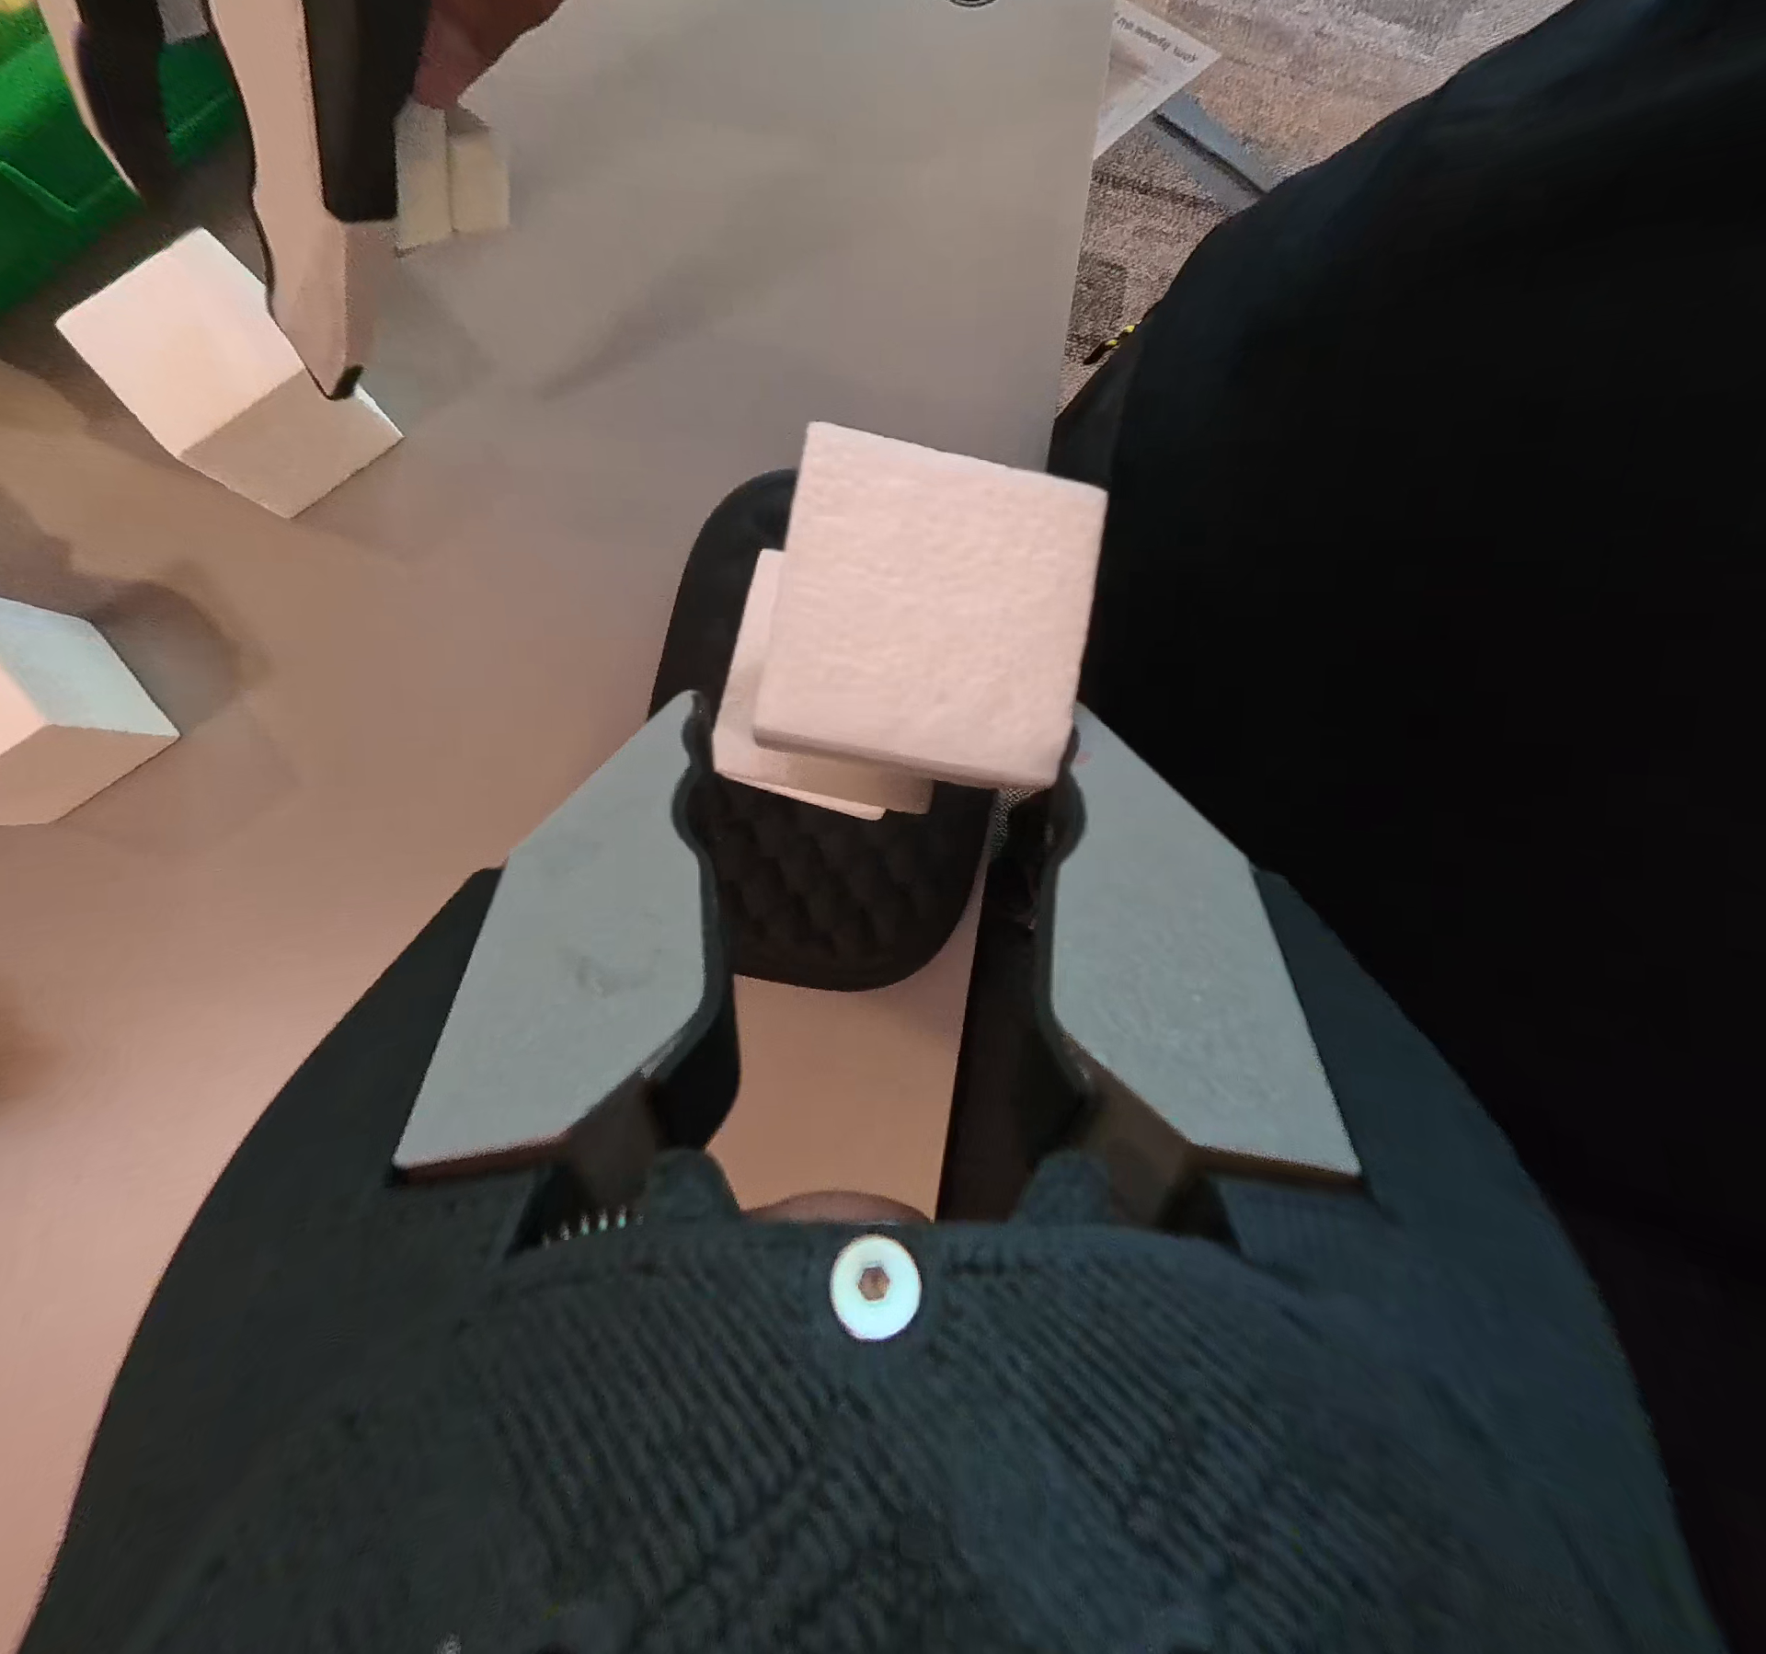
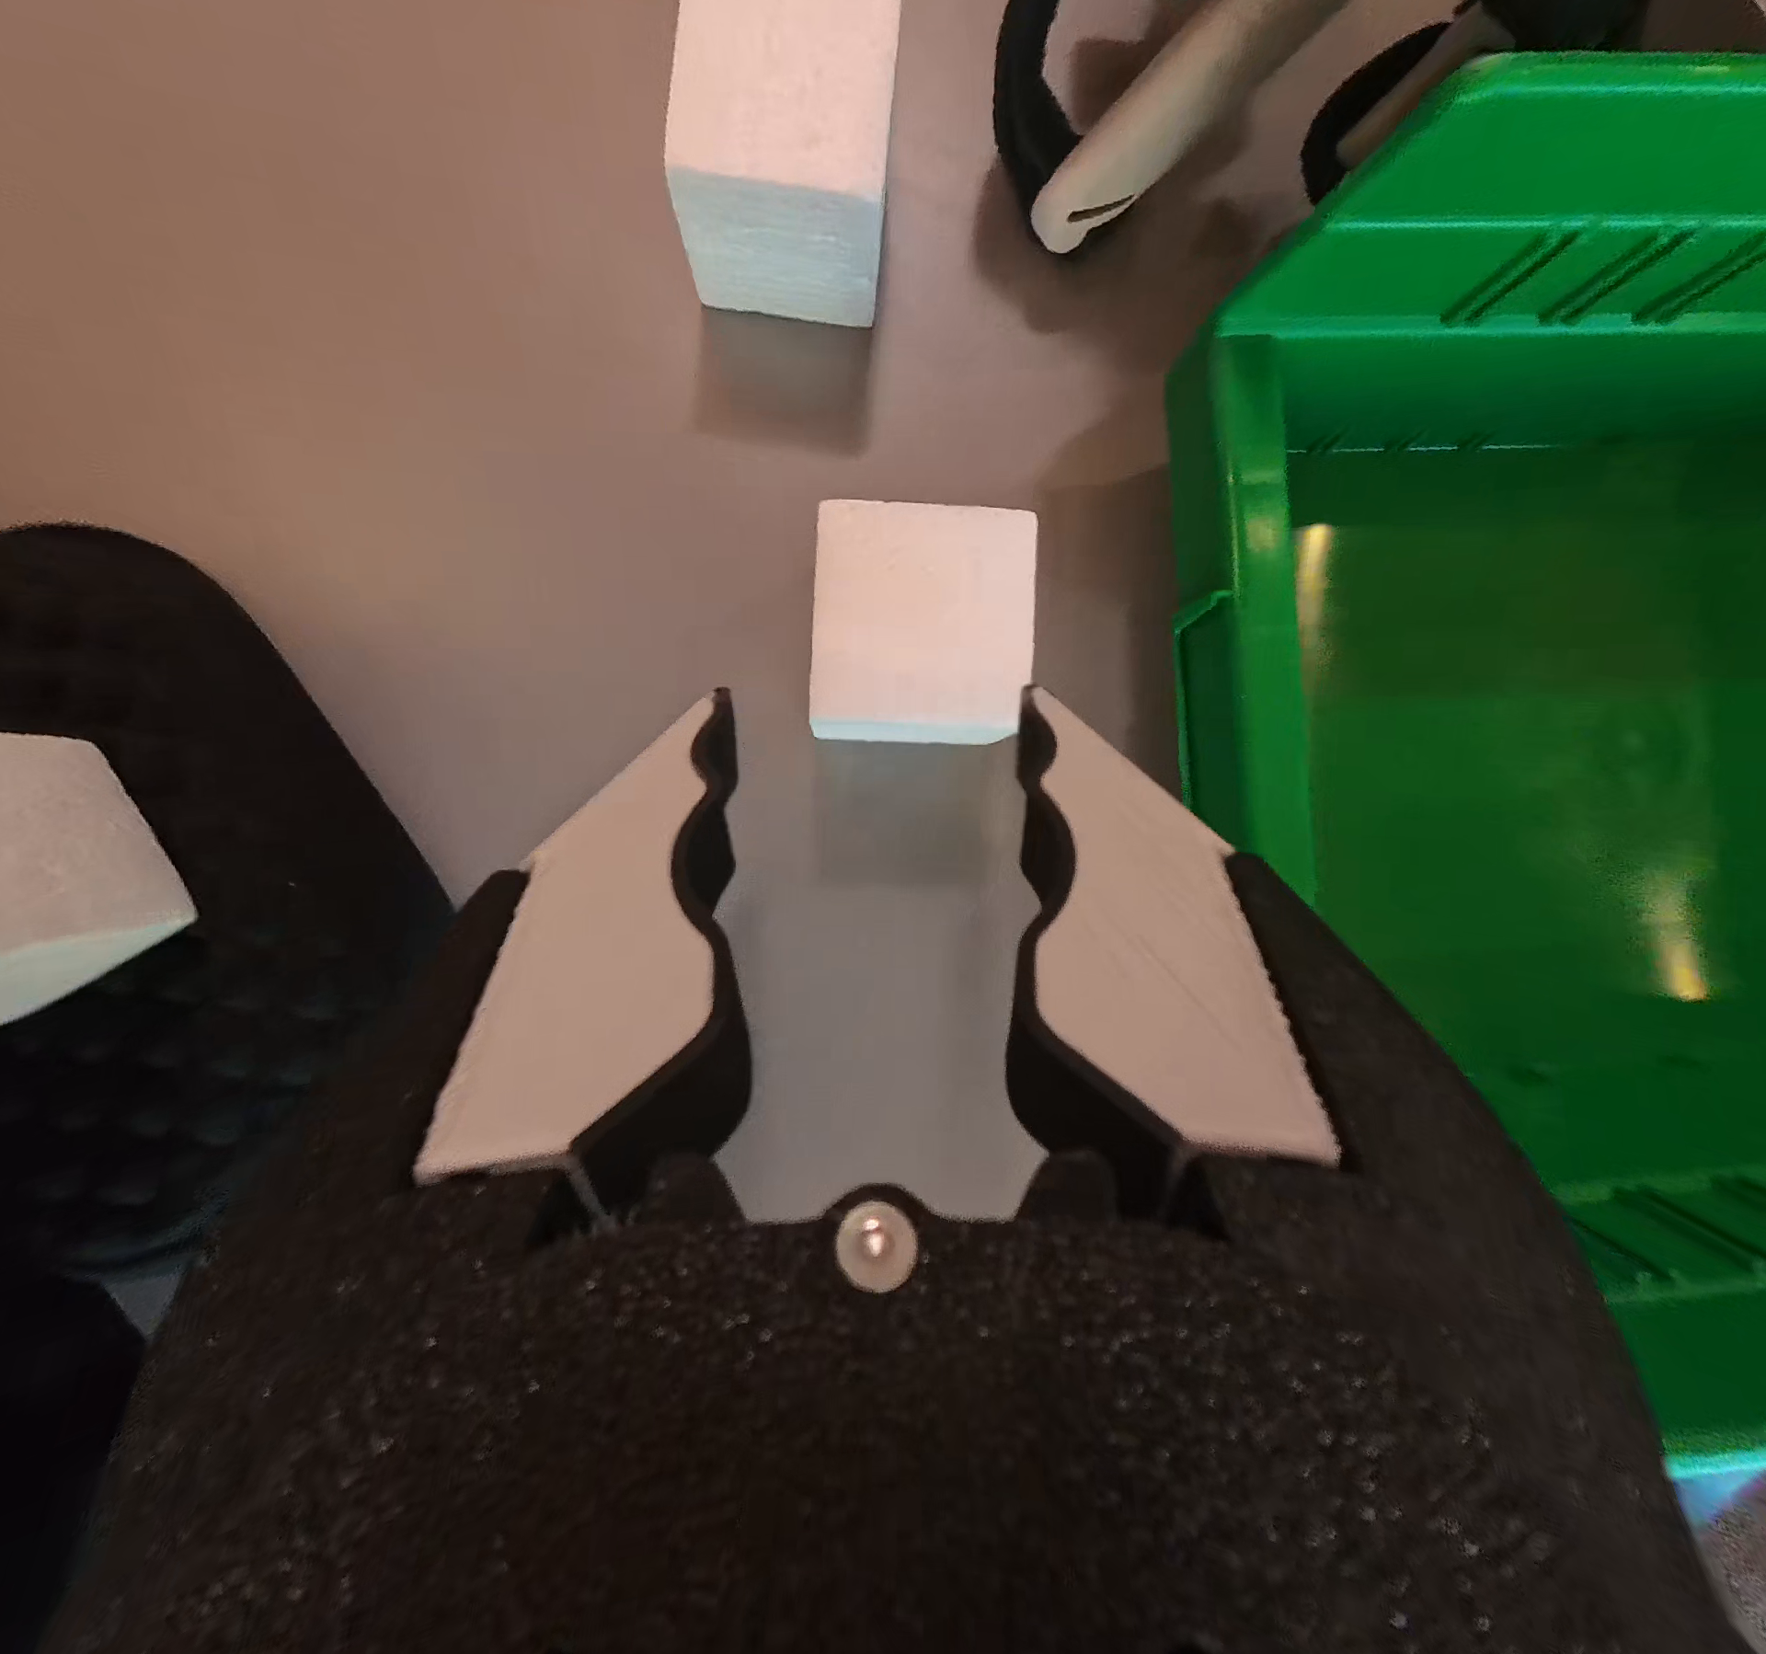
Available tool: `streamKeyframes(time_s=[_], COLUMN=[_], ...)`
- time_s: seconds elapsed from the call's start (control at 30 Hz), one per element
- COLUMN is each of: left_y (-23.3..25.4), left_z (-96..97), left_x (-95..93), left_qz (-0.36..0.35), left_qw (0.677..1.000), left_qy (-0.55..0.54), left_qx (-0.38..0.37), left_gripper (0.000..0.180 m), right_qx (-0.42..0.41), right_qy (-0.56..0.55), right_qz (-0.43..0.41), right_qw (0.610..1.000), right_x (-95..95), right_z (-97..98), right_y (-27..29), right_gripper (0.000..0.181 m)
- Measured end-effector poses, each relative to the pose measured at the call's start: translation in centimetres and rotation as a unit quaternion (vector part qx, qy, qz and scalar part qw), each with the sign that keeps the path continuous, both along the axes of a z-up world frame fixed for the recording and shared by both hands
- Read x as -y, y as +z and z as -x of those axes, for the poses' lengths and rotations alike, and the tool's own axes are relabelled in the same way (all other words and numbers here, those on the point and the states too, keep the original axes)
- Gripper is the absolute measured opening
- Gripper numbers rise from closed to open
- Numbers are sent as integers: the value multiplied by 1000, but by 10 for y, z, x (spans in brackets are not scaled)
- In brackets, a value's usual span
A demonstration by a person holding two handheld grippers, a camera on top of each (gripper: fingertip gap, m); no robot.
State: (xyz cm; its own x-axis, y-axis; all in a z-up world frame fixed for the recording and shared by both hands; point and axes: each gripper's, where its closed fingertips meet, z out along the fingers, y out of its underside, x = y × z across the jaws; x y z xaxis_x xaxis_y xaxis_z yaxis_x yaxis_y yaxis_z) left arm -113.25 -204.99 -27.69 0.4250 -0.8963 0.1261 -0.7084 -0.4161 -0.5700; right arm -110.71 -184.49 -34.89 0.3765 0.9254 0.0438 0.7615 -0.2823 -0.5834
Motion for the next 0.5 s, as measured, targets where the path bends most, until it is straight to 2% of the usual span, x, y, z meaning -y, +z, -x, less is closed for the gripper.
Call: streamKeyframes(time_s=[0.1,0.23,0.33,0.4,0.5], left_y=[5,10,16,20,20], left_z=[0,7,14,19,32], left_x=[2,2,5,10,13], left_qz=[-2,-4,-10,-8,-2], left_qw=[1000,1000,999,998,995], left_qy=[0,16,34,51,79], left_qx=[14,16,28,47,67], left_gripper=[74,78,79,81,86], right_qx=[-13,-16,12,38,31], right_qy=[-31,-49,-18,-2,9], right_qz=[31,63,66,65,71], right_qw=[999,997,998,997,997], right_x=[-5,-7,-3,0,10], right_z=[-2,7,15,15,13], right_y=[-2,-11,-28,-35,-20], right_gripper=[76,79,76,58,58])
